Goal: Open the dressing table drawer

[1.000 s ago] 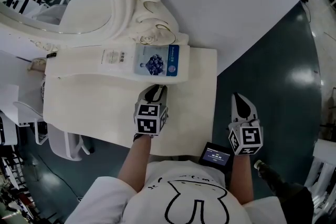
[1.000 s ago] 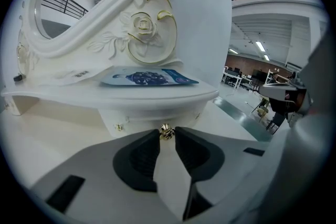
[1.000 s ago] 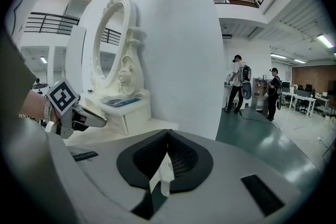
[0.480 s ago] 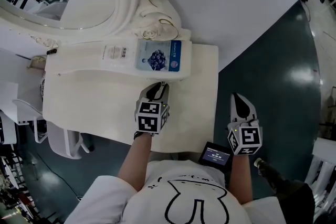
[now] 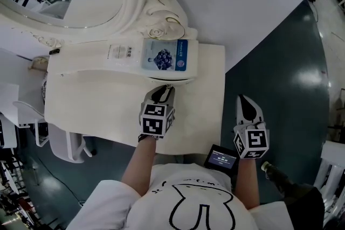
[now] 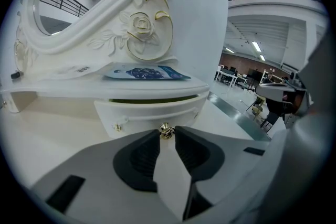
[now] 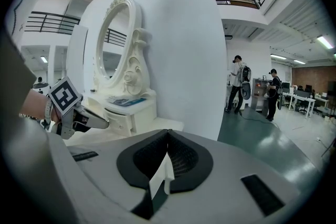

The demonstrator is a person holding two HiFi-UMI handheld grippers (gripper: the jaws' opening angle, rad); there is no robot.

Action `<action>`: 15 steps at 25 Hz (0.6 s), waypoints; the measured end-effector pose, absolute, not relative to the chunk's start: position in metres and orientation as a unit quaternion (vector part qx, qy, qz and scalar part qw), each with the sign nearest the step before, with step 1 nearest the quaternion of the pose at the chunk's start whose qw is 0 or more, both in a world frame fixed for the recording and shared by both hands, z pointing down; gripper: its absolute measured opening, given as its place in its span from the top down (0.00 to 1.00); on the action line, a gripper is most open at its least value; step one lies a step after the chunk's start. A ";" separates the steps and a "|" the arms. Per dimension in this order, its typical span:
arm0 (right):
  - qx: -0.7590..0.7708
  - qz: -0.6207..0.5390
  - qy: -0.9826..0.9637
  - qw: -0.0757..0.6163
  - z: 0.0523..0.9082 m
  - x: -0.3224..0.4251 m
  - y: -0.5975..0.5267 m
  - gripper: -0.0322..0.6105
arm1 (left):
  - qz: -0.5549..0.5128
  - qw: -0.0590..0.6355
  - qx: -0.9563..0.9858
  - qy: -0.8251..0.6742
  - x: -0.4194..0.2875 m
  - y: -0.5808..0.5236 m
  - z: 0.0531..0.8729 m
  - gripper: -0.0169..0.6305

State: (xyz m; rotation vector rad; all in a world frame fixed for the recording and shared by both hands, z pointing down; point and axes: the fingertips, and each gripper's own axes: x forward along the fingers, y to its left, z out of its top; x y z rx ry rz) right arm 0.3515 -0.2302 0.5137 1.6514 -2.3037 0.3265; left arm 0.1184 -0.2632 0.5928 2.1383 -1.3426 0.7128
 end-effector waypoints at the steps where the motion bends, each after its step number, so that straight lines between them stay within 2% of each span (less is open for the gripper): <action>1: 0.573 0.113 -0.799 0.143 0.513 0.351 -0.229 0.91 | 0.264 0.257 0.788 -0.494 0.118 -0.262 0.593 0.81; 15: 0.576 0.107 -0.798 0.139 0.505 0.341 -0.217 0.91 | 0.269 0.263 0.792 -0.480 0.115 -0.242 0.592 0.81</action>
